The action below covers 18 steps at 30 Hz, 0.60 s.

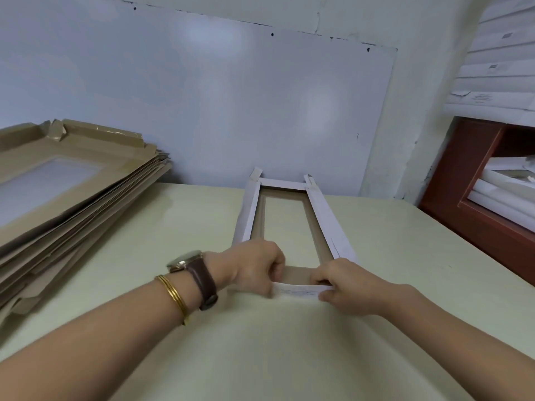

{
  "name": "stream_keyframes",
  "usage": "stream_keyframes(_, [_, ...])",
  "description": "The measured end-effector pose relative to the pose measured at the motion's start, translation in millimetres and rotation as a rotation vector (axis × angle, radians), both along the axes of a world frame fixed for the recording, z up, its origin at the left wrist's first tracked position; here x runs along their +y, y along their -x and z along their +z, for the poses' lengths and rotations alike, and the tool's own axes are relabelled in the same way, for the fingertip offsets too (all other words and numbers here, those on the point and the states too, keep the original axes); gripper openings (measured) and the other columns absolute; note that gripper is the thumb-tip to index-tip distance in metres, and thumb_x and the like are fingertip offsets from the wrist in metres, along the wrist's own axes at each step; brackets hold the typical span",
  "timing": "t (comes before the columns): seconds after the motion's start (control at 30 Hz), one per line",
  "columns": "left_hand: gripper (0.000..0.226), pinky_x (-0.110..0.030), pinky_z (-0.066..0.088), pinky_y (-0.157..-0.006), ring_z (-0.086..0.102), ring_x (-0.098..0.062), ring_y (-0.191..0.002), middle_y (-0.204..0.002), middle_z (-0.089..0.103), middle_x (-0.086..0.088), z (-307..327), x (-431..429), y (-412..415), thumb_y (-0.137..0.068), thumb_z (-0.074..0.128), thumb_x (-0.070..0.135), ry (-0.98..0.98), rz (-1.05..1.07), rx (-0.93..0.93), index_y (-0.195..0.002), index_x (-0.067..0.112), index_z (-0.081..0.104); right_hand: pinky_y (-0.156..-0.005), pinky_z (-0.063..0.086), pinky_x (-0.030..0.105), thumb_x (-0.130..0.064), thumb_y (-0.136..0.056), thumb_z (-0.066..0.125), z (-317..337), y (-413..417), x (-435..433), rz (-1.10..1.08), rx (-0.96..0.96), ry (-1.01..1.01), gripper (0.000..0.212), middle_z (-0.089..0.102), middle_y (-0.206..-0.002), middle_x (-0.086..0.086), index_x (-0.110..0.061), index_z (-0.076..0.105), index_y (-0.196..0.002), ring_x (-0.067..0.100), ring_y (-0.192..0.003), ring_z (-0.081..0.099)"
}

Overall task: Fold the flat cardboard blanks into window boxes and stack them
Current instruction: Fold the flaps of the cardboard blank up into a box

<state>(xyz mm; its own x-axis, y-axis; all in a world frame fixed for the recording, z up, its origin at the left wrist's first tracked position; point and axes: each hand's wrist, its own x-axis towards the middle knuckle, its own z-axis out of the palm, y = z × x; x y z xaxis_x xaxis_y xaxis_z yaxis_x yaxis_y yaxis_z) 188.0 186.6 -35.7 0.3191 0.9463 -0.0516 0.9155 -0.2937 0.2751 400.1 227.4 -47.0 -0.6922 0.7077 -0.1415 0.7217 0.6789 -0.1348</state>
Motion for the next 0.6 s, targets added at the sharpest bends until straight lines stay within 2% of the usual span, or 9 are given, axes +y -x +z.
stream_keyframes(0.1, [0.016, -0.018, 0.043, -0.057, 0.05, -0.003, -0.057, -0.059, 0.053, 0.014, 3.2, -2.5, 15.7, -0.073, 0.07, 0.014, -0.005, -0.015, 0.033, -0.067, 0.023, 0.059, -0.06, 0.035, 0.034, -0.006, -0.079, 0.046, -1.5, 3.1, -1.6, -0.043, -0.025, -0.061, 0.014, 0.048, -0.07, -0.001, -0.017, 0.046, -0.07, 0.021, -0.069, 0.044])
stream_keyframes(0.17, [0.016, -0.015, 0.04, -0.053, 0.046, 0.001, -0.05, -0.054, 0.051, 0.015, 1.3, -4.0, 16.4, -0.074, 0.07, 0.014, -0.032, -0.027, 0.019, -0.064, 0.022, 0.06, -0.058, 0.034, 0.033, -0.012, -0.08, 0.047, -3.3, 13.3, -6.2, -0.028, -0.019, -0.093, 0.011, 0.047, -0.069, 0.0, -0.015, 0.047, -0.07, 0.022, -0.067, 0.043])
stream_keyframes(0.23, [0.011, -0.016, 0.037, -0.052, 0.045, -0.001, -0.048, -0.053, 0.051, 0.013, -0.6, -2.7, 14.5, -0.074, 0.072, 0.014, -0.068, -0.041, 0.019, -0.065, 0.018, 0.065, -0.058, 0.036, 0.034, -0.023, -0.088, 0.051, -5.5, 27.3, -11.7, 0.014, 0.03, -0.088, 0.02, 0.049, -0.072, 0.004, -0.013, 0.047, -0.07, 0.023, -0.069, 0.045])
stream_keyframes(0.3, [0.005, -0.017, 0.036, -0.053, 0.045, -0.005, -0.052, -0.059, 0.054, 0.01, -0.4, -1.3, 13.9, -0.075, 0.075, 0.017, -0.094, -0.055, 0.028, -0.073, 0.013, 0.072, -0.063, 0.042, 0.038, -0.031, -0.092, 0.051, -7.9, 40.5, -14.9, 0.054, 0.077, -0.079, 0.027, 0.046, -0.074, 0.003, -0.015, 0.045, -0.072, 0.025, -0.072, 0.047])
stream_keyframes(0.37, [0.007, -0.017, 0.035, -0.054, 0.046, -0.006, -0.055, -0.063, 0.058, 0.008, -1.2, -0.9, 14.3, -0.075, 0.077, 0.02, -0.095, -0.059, 0.018, -0.077, 0.013, 0.075, -0.071, 0.048, 0.044, -0.034, -0.095, 0.05, -10.6, 49.8, -16.9, 0.074, 0.113, -0.081, 0.023, 0.049, -0.079, 0.0, -0.017, 0.048, -0.078, 0.025, -0.078, 0.05])
stream_keyframes(0.43, [0.013, -0.014, 0.035, -0.051, 0.046, -0.004, -0.05, -0.056, 0.057, 0.012, -1.3, -1.8, 15.0, -0.077, 0.075, 0.027, -0.066, -0.047, -0.001, -0.068, 0.019, 0.072, -0.073, 0.049, 0.047, -0.032, -0.097, 0.048, -12.5, 54.0, -18.1, 0.076, 0.146, -0.078, 0.023, 0.054, -0.083, 0.002, -0.015, 0.05, -0.081, 0.026, -0.08, 0.053])
stream_keyframes(0.5, [0.022, -0.014, 0.037, -0.054, 0.048, -0.001, -0.052, -0.05, 0.053, 0.016, 0.9, 0.5, 17.6, -0.08, 0.069, 0.031, 0.021, 0.027, -0.1, -0.059, 0.024, 0.065, -0.073, 0.049, 0.048, -0.031, -0.097, 0.048, -13.7, 54.6, -18.9, 0.068, 0.174, -0.08, 0.027, 0.055, -0.083, 0.004, -0.012, 0.05, -0.078, 0.027, -0.08, 0.053])
stream_keyframes(0.57, [0.019, -0.016, 0.041, -0.065, 0.052, -0.001, -0.068, -0.067, 0.061, 0.018, 5.6, 6.4, 24.5, -0.084, 0.06, 0.018, 0.045, 0.104, -0.202, -0.069, 0.025, 0.069, -0.075, 0.049, 0.045, -0.031, -0.097, 0.049, -14.1, 54.4, -19.4, 0.051, 0.185, -0.087, 0.027, 0.057, -0.087, 0.003, -0.009, 0.054, -0.081, 0.027, -0.083, 0.054])
stream_keyframes(0.6, [0.02, -0.016, 0.042, -0.072, 0.053, -0.004, -0.076, -0.082, 0.066, 0.013, 9.1, 9.6, 29.3, -0.087, 0.056, 0.012, 0.006, 0.104, -0.162, -0.081, 0.022, 0.072, -0.077, 0.049, 0.044, -0.031, -0.097, 0.049, -14.3, 54.7, -19.7, 0.044, 0.182, -0.094, 0.028, 0.058, -0.09, 0.003, -0.008, 0.057, -0.084, 0.027, -0.085, 0.054])
